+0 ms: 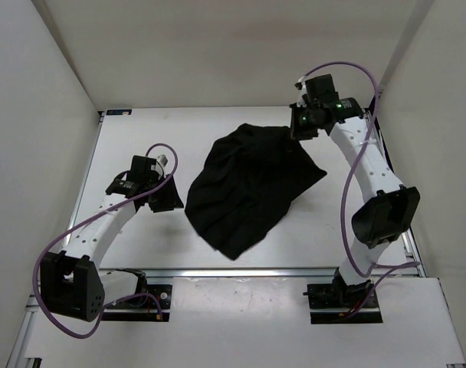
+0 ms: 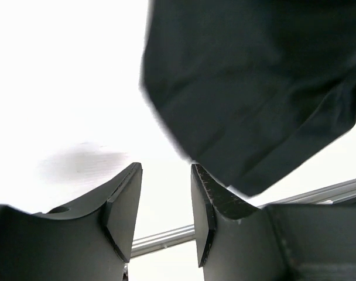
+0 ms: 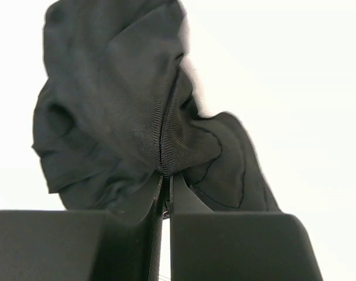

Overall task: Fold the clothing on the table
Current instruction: Flatten the skirt out

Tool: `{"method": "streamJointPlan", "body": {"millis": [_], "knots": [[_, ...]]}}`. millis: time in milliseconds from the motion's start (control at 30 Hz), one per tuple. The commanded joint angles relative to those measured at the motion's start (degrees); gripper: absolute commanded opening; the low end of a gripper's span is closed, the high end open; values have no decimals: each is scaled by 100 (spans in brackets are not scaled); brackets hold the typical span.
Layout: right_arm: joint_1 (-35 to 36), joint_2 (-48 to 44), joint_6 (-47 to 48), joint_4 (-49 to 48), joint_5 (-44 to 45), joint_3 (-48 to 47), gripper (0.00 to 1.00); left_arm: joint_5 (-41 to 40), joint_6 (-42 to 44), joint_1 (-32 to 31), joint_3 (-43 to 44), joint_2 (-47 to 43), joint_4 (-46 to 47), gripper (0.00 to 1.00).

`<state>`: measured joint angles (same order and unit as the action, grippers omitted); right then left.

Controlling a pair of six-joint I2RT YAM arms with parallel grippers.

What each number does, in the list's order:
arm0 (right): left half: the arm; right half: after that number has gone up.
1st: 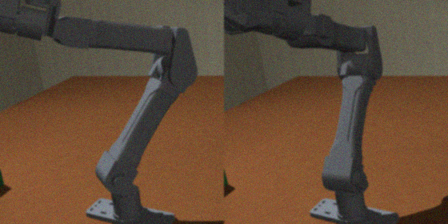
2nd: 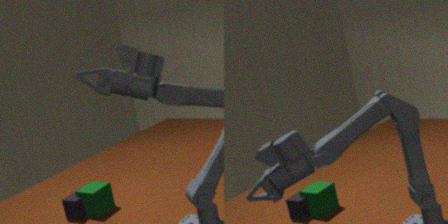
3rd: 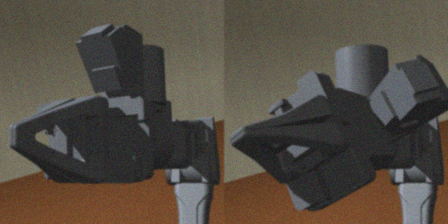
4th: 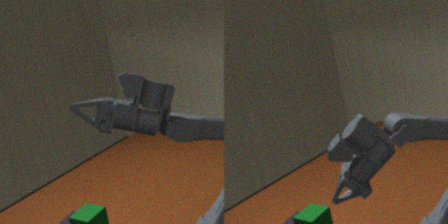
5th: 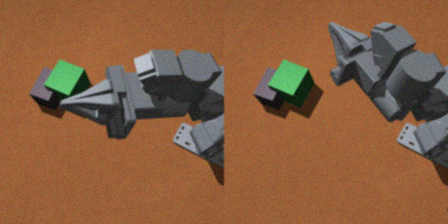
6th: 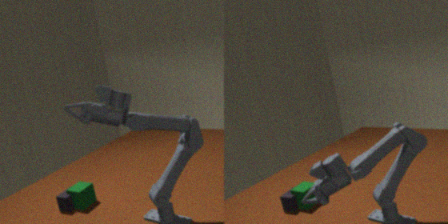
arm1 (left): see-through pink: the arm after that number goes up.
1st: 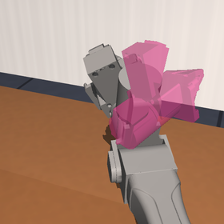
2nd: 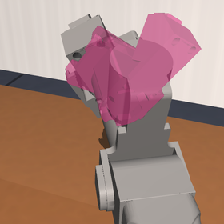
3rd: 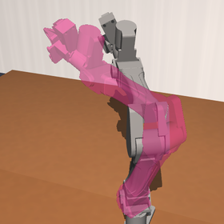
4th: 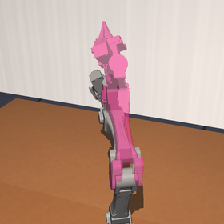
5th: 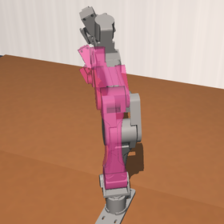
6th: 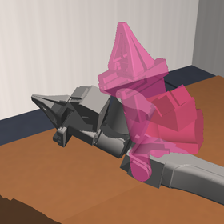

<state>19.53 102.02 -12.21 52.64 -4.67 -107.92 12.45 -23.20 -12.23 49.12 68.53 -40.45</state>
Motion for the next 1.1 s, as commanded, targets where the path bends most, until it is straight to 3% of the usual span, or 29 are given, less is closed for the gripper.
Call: {"method": "streamJointPlan", "body": {"millis": [0,200,367,433,533,667,733,767,800,833,867,900,967,1000,1067], "knots": [[-142,-314,-150,88,53,218,0,135,-18,-60,-69,-77,169,50],[93,-157,-413,316,809,-87,0,188,-53,-69,-131,-94,230,50],[796,1606,-309,730,73,-1572,0,232,-88,-69,-236,-121,327,50],[999,1960,-213,397,-699,-2047,0,310,-105,-43,-298,-138,370,50],[1079,2182,-361,-812,-3777,-2706,0,285,-71,-43,-359,-165,292,50],[1019,1438,-852,-2475,-4972,-3262,0,240,-17,-60,-386,-130,248,50],[817,876,-1387,-3999,-5315,-2686,0,267,17,-86,-421,-95,265,50],[685,342,-1746,-4460,-5351,-1916,0,250,-17,-95,-404,-77,274,50],[440,-273,-1976,-5587,-5343,-1378,0,258,-26,-130,-377,-25,274,50],[325,-583,-2474,-6816,-5195,-180,0,249,-18,-139,-377,-24,300,50],[19,-1143,-2888,-7351,-5054,911,0,215,-35,-166,-386,-15,300,50],[-289,-1471,-3032,-7826,-4748,1331,0,232,-53,-166,-395,11,283,50],[-790,-1631,-3095,-7315,-4675,2210,0,249,-79,-166,-447,2,353,50],[-1019,-1658,-2912,-6294,-4649,2544,0,258,-88,-174,-465,-24,353,50],[-1249,-1807,-2334,-5610,-4377,3263,0,241,-97,-200,-517,37,371,50]]}}
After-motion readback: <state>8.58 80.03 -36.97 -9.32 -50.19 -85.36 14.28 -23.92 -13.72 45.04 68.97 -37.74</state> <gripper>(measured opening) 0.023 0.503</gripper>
